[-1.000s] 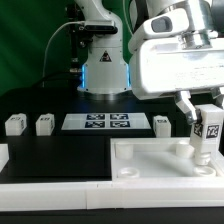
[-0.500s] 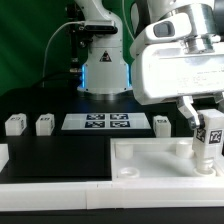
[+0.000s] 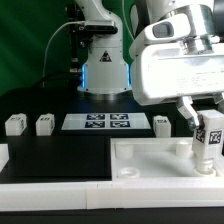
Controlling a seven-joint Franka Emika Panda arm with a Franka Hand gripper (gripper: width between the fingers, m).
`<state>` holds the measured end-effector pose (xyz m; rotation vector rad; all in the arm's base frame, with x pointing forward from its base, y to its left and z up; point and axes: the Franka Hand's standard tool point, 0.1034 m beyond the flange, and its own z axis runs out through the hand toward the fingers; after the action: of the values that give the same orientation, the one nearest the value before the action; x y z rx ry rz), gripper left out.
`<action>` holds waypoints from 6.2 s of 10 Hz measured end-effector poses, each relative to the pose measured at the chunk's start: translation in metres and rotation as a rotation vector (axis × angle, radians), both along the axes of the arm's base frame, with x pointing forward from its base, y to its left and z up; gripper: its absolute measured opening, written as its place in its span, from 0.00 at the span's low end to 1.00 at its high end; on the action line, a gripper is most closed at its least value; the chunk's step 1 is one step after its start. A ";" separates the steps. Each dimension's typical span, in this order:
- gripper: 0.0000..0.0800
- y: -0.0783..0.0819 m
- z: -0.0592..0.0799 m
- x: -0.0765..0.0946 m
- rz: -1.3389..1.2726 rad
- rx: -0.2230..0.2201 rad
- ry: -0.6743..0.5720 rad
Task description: Assemble one leg
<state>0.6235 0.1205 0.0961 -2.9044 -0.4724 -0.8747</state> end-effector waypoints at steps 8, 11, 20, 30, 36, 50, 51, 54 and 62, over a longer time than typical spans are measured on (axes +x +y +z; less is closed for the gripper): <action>0.37 -0.001 -0.016 0.001 -0.001 0.003 -0.029; 0.37 0.000 -0.016 0.002 -0.003 0.005 -0.050; 0.81 0.000 -0.009 0.002 0.002 0.001 -0.038; 0.81 0.001 0.013 -0.006 0.058 -0.061 0.357; 0.81 0.000 0.014 -0.008 0.100 -0.113 0.682; 0.49 -0.006 -0.013 0.005 0.087 -0.105 0.688; 0.37 -0.007 -0.013 0.005 0.086 -0.105 0.687; 0.37 -0.007 -0.013 0.005 0.058 -0.099 0.690; 0.37 -0.001 -0.013 0.006 -0.602 0.062 0.742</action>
Offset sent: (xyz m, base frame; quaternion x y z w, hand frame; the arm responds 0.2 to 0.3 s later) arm 0.0078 -0.0003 -0.0038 0.0000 -0.0070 -0.0136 0.9999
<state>0.6294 0.1190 0.0829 -3.0302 0.4890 0.2148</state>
